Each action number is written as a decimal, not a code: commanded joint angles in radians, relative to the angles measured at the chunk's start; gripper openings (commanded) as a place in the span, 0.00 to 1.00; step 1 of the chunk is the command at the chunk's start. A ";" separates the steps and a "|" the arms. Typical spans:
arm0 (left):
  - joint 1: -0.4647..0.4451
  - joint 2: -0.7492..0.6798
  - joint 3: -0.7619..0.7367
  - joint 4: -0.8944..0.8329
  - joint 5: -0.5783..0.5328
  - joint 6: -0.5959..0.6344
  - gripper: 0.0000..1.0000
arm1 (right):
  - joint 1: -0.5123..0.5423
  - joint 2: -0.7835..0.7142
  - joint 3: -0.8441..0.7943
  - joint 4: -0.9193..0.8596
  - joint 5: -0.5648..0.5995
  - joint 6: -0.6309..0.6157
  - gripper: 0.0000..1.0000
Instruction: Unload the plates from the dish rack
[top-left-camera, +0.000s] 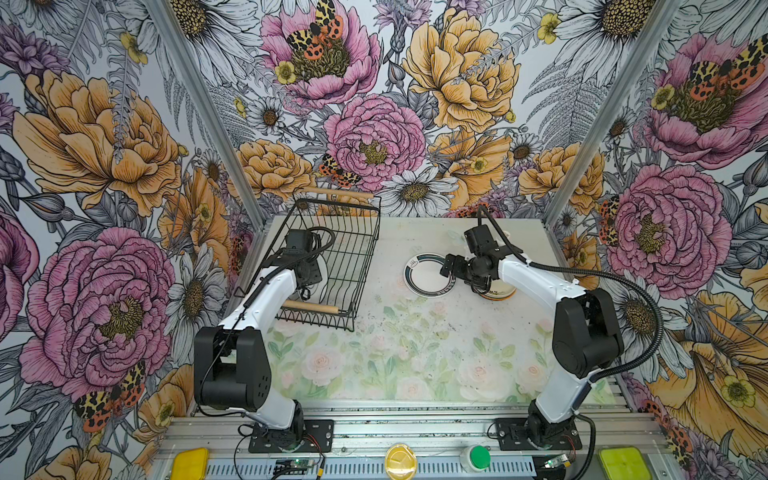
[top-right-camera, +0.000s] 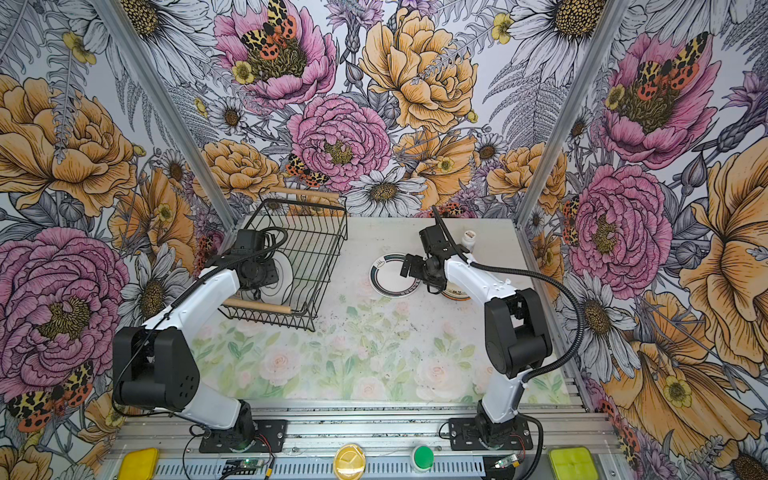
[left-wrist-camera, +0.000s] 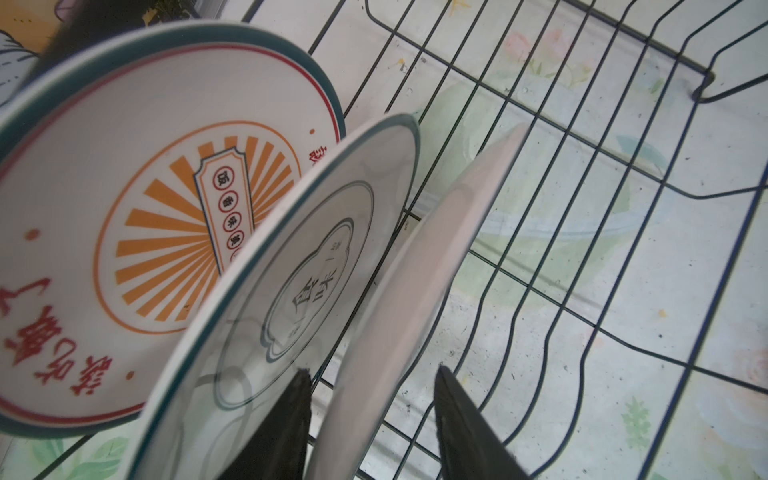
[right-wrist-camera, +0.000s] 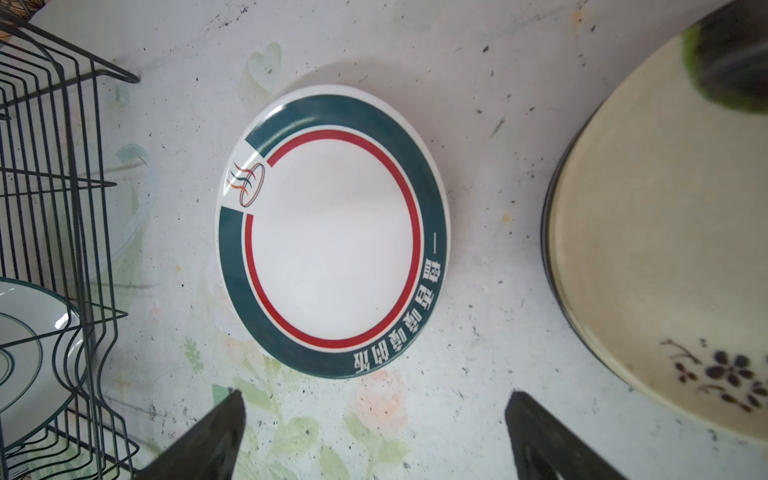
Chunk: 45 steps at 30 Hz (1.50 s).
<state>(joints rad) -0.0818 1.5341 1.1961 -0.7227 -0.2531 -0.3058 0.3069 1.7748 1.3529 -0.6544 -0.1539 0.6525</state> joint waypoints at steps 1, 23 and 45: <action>0.005 0.002 -0.002 0.032 0.012 0.004 0.43 | -0.005 -0.039 -0.012 0.009 -0.004 -0.013 0.99; -0.009 -0.009 -0.024 0.031 0.037 0.002 0.18 | -0.028 -0.104 -0.063 0.020 -0.004 -0.013 0.99; -0.026 -0.118 -0.004 -0.049 0.078 -0.001 0.03 | -0.033 -0.130 -0.069 0.022 -0.017 -0.013 0.99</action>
<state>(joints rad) -0.0895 1.4631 1.1763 -0.7605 -0.2161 -0.2878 0.2798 1.6848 1.2907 -0.6506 -0.1661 0.6525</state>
